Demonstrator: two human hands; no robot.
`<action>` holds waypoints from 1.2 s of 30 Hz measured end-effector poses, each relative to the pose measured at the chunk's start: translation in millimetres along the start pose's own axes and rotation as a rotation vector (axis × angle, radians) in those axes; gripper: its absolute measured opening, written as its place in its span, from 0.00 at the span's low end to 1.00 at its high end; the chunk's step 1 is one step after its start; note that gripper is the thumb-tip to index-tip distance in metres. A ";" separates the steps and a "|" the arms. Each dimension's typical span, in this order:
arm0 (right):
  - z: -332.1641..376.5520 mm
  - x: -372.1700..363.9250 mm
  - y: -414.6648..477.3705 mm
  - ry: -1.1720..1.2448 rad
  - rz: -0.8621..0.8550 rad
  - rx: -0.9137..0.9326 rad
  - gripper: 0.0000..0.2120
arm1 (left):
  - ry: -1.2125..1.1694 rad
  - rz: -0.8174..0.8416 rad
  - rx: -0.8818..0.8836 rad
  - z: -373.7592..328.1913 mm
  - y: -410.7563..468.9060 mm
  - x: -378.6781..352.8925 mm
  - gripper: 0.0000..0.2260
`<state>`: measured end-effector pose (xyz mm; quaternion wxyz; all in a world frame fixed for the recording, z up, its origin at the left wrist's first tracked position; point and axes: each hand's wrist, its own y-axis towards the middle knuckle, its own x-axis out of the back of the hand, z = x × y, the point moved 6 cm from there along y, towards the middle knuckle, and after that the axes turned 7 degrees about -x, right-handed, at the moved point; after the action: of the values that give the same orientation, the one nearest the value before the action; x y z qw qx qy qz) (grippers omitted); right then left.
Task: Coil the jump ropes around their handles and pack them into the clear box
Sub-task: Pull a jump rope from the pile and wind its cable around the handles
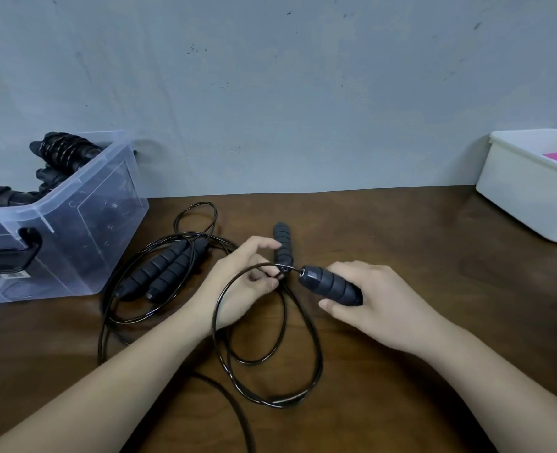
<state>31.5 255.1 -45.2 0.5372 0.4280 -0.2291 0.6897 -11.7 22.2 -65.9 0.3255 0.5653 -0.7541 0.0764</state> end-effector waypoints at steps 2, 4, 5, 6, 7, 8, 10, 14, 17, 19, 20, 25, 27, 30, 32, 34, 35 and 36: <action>-7.5 2.1 3.5 -0.139 -0.015 0.058 0.17 | -0.246 0.026 -0.018 -2.3 2.0 -0.3 0.25; -14.8 5.9 6.1 -0.231 -0.050 0.072 0.28 | -0.426 0.084 -0.025 -6.6 2.4 -3.9 0.22; -16.8 8.4 6.5 -0.279 -0.077 0.075 0.32 | -0.500 0.124 -0.010 -8.5 1.6 -7.4 0.21; -17.2 11.3 6.6 -0.324 -0.097 0.074 0.36 | -0.551 0.158 0.005 -9.9 0.5 -10.1 0.20; -18.2 14.3 6.7 -0.355 -0.110 0.068 0.40 | -0.574 0.183 0.015 -11.0 -0.4 -12.3 0.20; -17.6 17.5 6.9 -0.369 -0.113 0.063 0.42 | -0.582 0.196 0.024 -11.0 -0.8 -13.2 0.19; -19.3 19.6 7.9 -0.347 -0.081 0.058 0.42 | -0.618 0.197 0.063 -11.5 -1.0 -13.1 0.17; -28.0 1.3 11.5 -0.300 0.082 0.037 0.39 | -0.611 0.254 0.194 -7.1 -5.1 -13.7 0.13; -29.6 -9.6 16.0 -0.304 0.113 0.034 0.38 | -0.593 0.270 0.310 -4.9 -8.5 -14.0 0.12; -31.0 -12.6 19.3 -0.304 0.136 0.027 0.38 | -0.613 0.249 0.415 -4.0 -10.2 -14.1 0.17; -32.0 -14.6 20.3 -0.302 0.156 0.026 0.39 | -0.599 0.250 0.439 -3.7 -11.1 -13.7 0.20; -31.9 -19.2 19.1 -0.345 0.161 0.047 0.47 | -0.319 0.281 0.347 -2.4 -12.5 -11.9 0.14; -29.1 -17.9 18.6 -0.349 0.142 0.042 0.46 | -0.244 0.245 0.307 -3.0 -10.9 -10.1 0.10; -22.1 -15.6 17.0 -0.338 0.137 0.012 0.43 | -0.086 0.191 0.167 -9.0 -6.3 -0.9 0.08; -17.9 -11.9 13.7 -0.292 0.124 -0.003 0.39 | 0.031 0.199 0.079 -12.6 -4.5 5.5 0.09; -15.7 -5.8 8.5 -0.205 0.112 -0.026 0.33 | 0.047 0.248 0.032 -17.2 -5.0 8.0 0.09; -15.7 -2.0 5.8 -0.153 0.103 -0.038 0.30 | 0.021 0.273 0.022 -19.9 -5.6 9.3 0.10; -14.1 2.0 3.3 -0.100 0.097 -0.046 0.28 | -0.009 0.288 0.013 -23.5 -6.7 12.4 0.10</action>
<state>23.5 266.1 -50.5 0.5007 0.4379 -0.2921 0.6872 2.1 21.2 -42.2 0.3043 0.4539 -0.8282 0.1246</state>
